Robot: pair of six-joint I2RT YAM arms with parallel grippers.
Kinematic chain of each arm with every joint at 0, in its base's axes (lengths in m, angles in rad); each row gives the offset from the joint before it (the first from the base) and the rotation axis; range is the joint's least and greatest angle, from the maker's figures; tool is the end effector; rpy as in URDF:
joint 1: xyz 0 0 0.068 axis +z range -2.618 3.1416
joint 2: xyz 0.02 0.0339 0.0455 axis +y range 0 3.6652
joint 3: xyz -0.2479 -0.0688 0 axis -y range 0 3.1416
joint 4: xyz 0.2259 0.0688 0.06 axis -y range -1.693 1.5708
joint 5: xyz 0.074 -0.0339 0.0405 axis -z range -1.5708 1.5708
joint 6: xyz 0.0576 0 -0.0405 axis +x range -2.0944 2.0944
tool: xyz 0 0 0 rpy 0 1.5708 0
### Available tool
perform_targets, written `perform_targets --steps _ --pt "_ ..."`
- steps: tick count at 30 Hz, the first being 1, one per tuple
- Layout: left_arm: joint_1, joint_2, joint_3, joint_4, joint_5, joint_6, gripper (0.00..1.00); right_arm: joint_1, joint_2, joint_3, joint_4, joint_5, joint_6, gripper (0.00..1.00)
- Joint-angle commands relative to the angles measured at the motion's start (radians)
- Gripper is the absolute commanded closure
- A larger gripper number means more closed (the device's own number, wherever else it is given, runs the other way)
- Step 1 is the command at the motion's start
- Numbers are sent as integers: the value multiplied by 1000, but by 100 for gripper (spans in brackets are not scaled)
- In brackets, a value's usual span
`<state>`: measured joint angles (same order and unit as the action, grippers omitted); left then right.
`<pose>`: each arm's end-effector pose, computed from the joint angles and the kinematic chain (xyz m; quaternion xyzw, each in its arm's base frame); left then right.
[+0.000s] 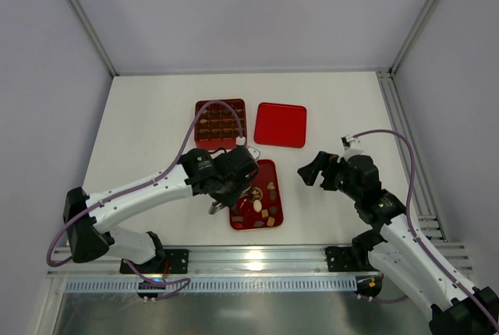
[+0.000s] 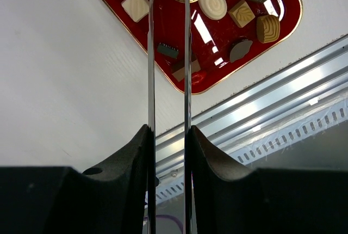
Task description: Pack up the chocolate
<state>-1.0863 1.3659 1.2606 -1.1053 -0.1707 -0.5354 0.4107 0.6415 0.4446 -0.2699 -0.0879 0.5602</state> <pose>0.1235 -0.2137 0.2698 0.2519 0.9474 -0.0716 0.1837 0.1557 0.0733 0.2174 0.0406 0.8500 0.2775 0.4459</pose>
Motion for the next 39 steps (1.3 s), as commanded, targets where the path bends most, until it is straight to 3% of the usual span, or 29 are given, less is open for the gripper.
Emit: perform_targets --steps 1,19,29,39 --pt "-4 5 49 -5 -23 22 74 4 -5 8 32 17 9 0" --pt "37 4 94 -22 -30 38 74 4 4 25 28 17 0 0" --pt "143 27 184 -13 -41 71 74 4 17 39 31 14 -8 0" --pt "328 82 296 41 -41 124 74 4 38 46 38 8 -16 0"
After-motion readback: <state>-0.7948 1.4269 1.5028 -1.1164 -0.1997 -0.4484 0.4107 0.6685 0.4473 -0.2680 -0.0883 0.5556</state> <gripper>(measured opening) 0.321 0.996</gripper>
